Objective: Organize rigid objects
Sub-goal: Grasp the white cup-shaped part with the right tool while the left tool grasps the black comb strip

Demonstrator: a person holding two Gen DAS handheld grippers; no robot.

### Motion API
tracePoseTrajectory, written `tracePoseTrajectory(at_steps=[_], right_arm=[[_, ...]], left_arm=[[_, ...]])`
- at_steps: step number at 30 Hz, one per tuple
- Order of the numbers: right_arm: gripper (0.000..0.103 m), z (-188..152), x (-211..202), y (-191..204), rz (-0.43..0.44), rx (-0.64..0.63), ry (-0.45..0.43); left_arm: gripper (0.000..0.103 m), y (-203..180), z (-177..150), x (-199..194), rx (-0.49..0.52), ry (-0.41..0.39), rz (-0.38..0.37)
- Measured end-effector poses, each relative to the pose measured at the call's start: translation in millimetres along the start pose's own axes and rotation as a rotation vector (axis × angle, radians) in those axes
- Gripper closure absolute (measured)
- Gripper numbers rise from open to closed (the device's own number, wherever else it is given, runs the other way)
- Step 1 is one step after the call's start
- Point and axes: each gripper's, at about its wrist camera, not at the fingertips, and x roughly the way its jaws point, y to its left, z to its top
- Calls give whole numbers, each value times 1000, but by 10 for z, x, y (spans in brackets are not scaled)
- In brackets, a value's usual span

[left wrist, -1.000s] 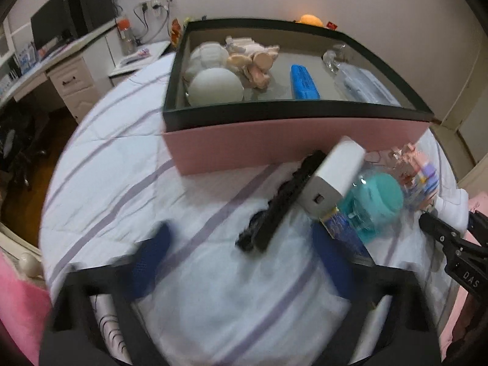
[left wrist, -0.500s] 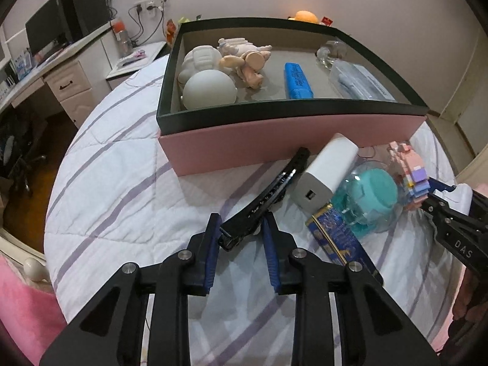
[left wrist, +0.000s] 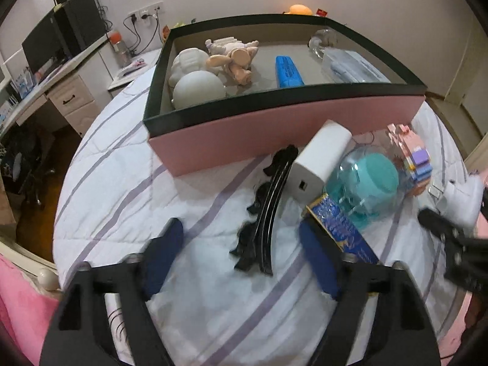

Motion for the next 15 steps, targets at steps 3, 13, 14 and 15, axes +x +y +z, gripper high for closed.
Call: tracePoseTrajectory(at_steps=[3,13,14,15], right_arm=[[44,-43,-31,-28,-5,5,-7],[53,32,-81,-83,40,53,-15],[53,42,-88,-74,47,52,-19],[53,53,-98,-61,57,50,-23]], left_arm=[[69,4,18,19,-6,-9,-49],[82,61,-22,-69,-36,15,-76],[82,64,-31,-92,-36,12,-71],[82,71,-39,-117,-36,7,-71]])
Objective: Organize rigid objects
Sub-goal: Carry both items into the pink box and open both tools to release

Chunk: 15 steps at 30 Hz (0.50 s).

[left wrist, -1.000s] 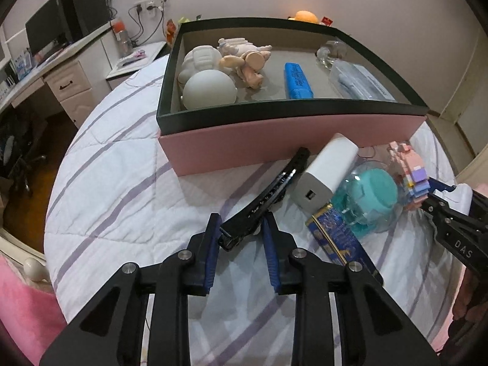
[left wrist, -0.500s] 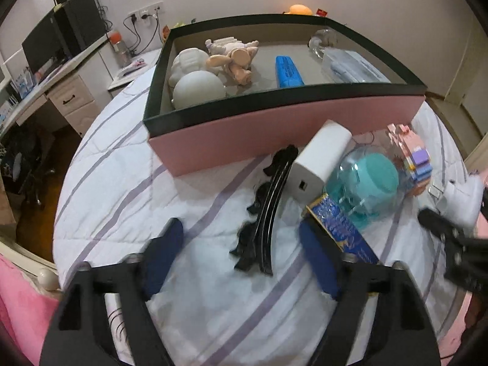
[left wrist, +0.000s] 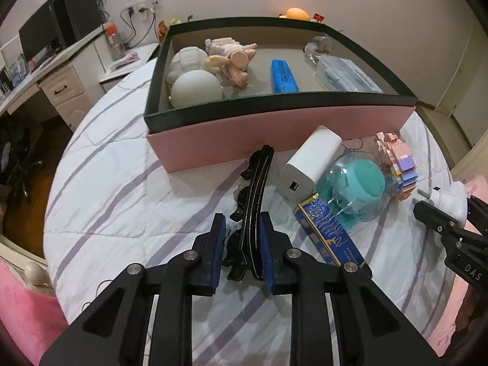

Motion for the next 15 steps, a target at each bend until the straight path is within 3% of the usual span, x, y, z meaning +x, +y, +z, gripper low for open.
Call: tracePoseTrajectory(at_steps=[6,15], right_arm=[[53,42,-122,51,13,14,-33],[53,90,-598,200,17,-4,-152]], left_arm=[[82,39,-23,-215,-16,-45,4],[81,128,-80,-687,-39,-141,39]])
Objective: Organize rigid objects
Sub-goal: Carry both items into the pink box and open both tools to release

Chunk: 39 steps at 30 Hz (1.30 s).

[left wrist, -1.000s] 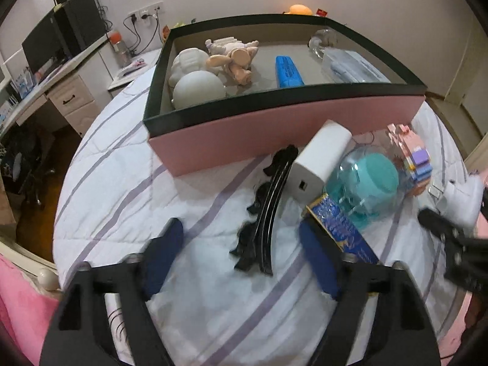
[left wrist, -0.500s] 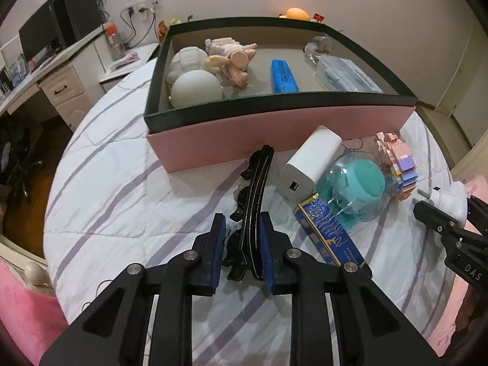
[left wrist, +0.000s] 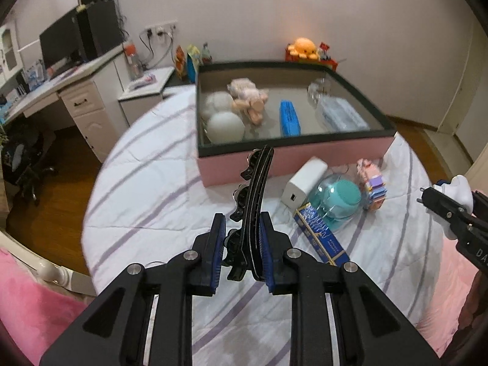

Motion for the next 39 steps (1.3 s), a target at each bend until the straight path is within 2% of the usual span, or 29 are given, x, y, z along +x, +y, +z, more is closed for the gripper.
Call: tracePoseTrajectory(at_steps=[9,11,16,23,39], right_arm=[[53,141,-720,222,0,-61,-189],[53,144,-874,276,6,-78,-227],[53,124,-1109,345,5,-102,-281],[53,49,-1261,402,8,-104,-317],[53,2,-1277,413,1,-101,-301]], left_arm=[[81,83,2,-730,-3,-179,55],[81,87,-6,-891,-11,-222,42],[81,48,-33,-1111,-10,-283,61],[81,-38,-116,-1230,-7,-303,51],[81,-15,-153,-1226,-20,-286,46]])
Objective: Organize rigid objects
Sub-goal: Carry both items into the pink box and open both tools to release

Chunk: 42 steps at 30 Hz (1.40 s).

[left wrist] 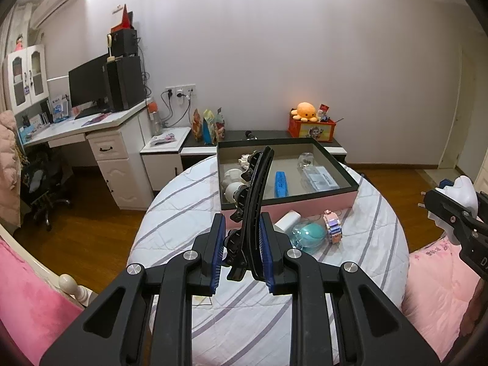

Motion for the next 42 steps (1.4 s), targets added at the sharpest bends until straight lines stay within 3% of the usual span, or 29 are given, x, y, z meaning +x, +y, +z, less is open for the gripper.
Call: tracePoseTrajectory(at_steps=[7,14,27,34,40,42], right_arm=[[53,65,145,6,10,-8,8],[53,337,469,-78,-1,-35,-7],[53,934,1858,-328,26,-49,76],[53,1015,2525,-375,48,-63,162],[53,1019,2787,-375,78,-54,201],[53,1007,2835,-383,98,-50,208]], left_arm=[[81,24,114,174,-3,15,7],[81,52,457,601,0,39,18],[81,-50,1114,1924,47,171,1],[80,-48,1161,2424,38,233,13],[78,-33,1146,2700,29,276,10],[55,-8,1147,2756,20,288,14]])
